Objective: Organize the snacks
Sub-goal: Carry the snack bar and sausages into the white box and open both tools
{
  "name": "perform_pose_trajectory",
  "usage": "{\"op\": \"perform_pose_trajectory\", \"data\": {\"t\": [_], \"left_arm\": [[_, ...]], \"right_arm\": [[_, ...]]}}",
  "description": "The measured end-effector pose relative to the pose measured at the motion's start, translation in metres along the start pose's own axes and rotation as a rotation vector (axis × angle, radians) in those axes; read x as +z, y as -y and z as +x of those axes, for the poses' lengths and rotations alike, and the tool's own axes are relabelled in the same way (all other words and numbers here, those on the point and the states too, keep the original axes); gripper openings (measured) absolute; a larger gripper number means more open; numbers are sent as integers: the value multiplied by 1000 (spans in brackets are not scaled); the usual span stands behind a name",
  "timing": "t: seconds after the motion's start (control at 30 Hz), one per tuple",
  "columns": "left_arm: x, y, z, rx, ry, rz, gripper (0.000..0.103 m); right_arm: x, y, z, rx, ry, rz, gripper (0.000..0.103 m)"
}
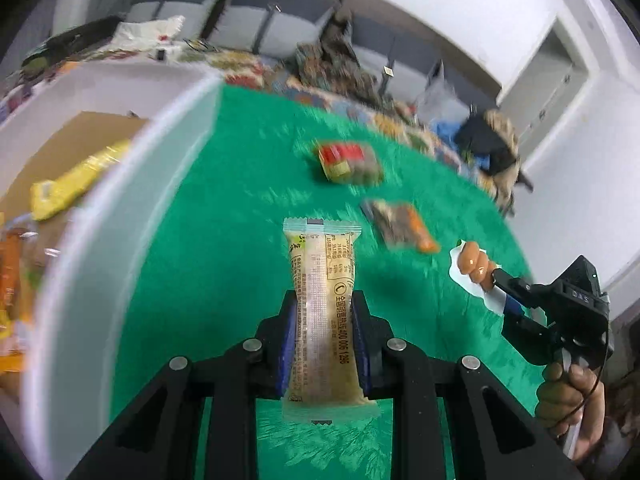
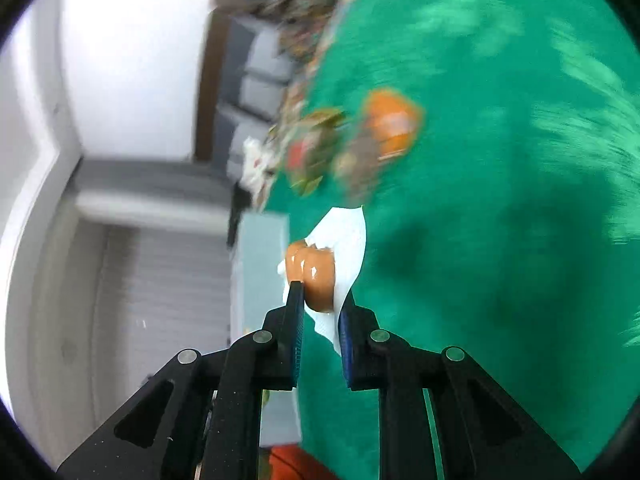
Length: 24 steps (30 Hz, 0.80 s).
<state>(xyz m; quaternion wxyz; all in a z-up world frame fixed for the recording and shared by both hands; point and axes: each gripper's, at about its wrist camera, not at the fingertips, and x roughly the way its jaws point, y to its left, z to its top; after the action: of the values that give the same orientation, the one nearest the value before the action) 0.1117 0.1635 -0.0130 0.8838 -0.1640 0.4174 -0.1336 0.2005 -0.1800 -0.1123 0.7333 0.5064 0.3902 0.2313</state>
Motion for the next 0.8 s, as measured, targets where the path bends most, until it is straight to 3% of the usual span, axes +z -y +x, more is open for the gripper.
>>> {"op": "perform_pose_trajectory", "data": {"t": [0.13,0.23,0.4,0.43,0.47,0.5,0.53,0.6,0.7,0.8], "left_arm": [[16,-52,-55,76,84,-63,24],[23,-101,-91,181,134,-112,24],[23,-181,-122,370,132,-184,26],[23,-190,-122,393,122,-196,32],[21,-204,-122,415,104,-224,55],[18,-211,-121,433,97,-246,82],[15,-219,-124,463,109,-276,88],[8,-225,-130,474,150,-308,89],[-3,-224,-137,447,177,-342,89],[-7,-205,-130,398,184,-325,89]], "right_arm": [[-22,-89,45,61,-111,-178,16],[-54,-153,97,87,-216,-299,16],[-112,-228,194,41,-356,-507,20],[-120,-236,211,31,-373,-528,21],[-133,-245,228,13,-405,-549,30],[-141,-251,241,-4,-440,-564,53],[-147,-252,247,-20,-463,-578,56],[-149,-266,248,-35,-448,-625,57],[-149,-272,209,-45,-361,-738,62],[-135,-255,175,-161,-234,-858,66]]}}
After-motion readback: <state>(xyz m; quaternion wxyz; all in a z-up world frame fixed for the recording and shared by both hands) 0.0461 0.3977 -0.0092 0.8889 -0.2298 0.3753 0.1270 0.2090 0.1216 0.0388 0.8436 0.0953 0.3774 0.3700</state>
